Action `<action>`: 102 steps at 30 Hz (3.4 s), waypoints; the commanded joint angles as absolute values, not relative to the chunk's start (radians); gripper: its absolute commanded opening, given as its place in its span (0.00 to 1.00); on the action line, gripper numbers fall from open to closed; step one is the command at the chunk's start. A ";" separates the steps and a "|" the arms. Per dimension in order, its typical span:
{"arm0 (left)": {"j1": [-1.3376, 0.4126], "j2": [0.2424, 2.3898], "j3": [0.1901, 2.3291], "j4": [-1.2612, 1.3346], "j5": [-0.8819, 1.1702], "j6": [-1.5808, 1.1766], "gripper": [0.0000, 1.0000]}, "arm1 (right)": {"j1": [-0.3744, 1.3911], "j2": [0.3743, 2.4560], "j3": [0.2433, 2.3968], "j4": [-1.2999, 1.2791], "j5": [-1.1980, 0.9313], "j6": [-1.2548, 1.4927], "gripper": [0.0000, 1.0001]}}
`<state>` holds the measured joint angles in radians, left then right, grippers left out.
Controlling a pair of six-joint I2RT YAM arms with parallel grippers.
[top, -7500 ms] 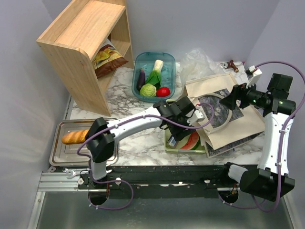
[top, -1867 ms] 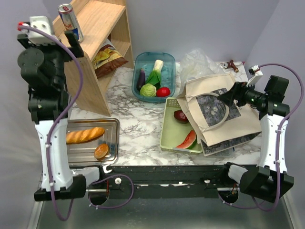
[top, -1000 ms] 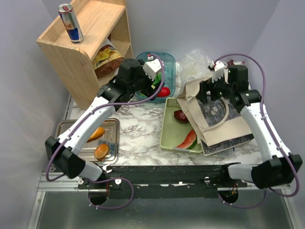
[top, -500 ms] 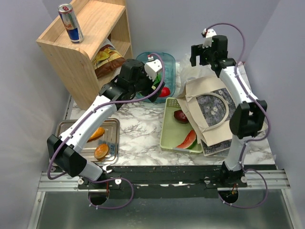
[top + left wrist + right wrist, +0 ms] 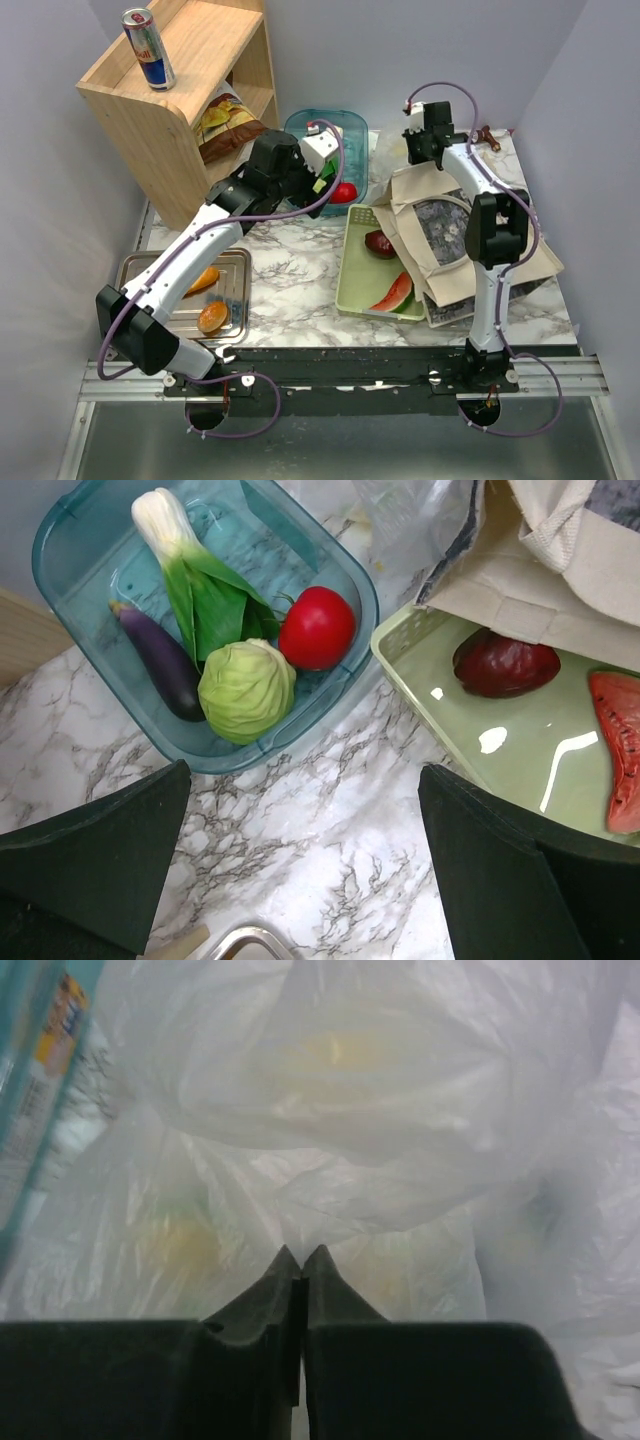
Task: Untie the knot of the grocery bags and take out the mixed food
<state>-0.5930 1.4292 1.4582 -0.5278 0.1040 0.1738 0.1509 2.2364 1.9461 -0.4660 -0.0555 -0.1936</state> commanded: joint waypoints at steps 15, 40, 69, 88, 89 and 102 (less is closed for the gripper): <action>-0.544 1.494 1.677 -0.461 0.181 0.156 0.98 | 0.106 1.769 1.959 -0.139 -0.511 -0.012 0.01; -0.633 1.475 1.511 -0.429 0.504 0.811 0.98 | 0.140 1.179 1.419 -0.943 -0.963 -0.954 0.01; -0.845 1.613 2.004 -0.500 0.947 0.237 0.00 | 0.498 1.029 1.131 -0.057 -0.910 -0.551 1.00; -0.535 1.411 2.031 -0.789 0.727 0.213 0.98 | 0.497 0.898 1.019 0.002 -0.598 -0.304 0.01; -0.526 1.386 1.993 -0.823 0.723 0.258 0.98 | 0.497 0.903 1.027 -0.012 -0.601 -0.291 0.01; -0.777 1.343 1.539 -0.337 0.619 0.219 0.98 | 0.497 1.071 1.152 0.089 -0.801 0.084 0.01</action>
<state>-0.6918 1.2728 1.5642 -0.5632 0.6724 0.2756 0.4938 1.0348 1.0885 0.0250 -0.7010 -0.0956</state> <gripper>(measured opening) 0.983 0.035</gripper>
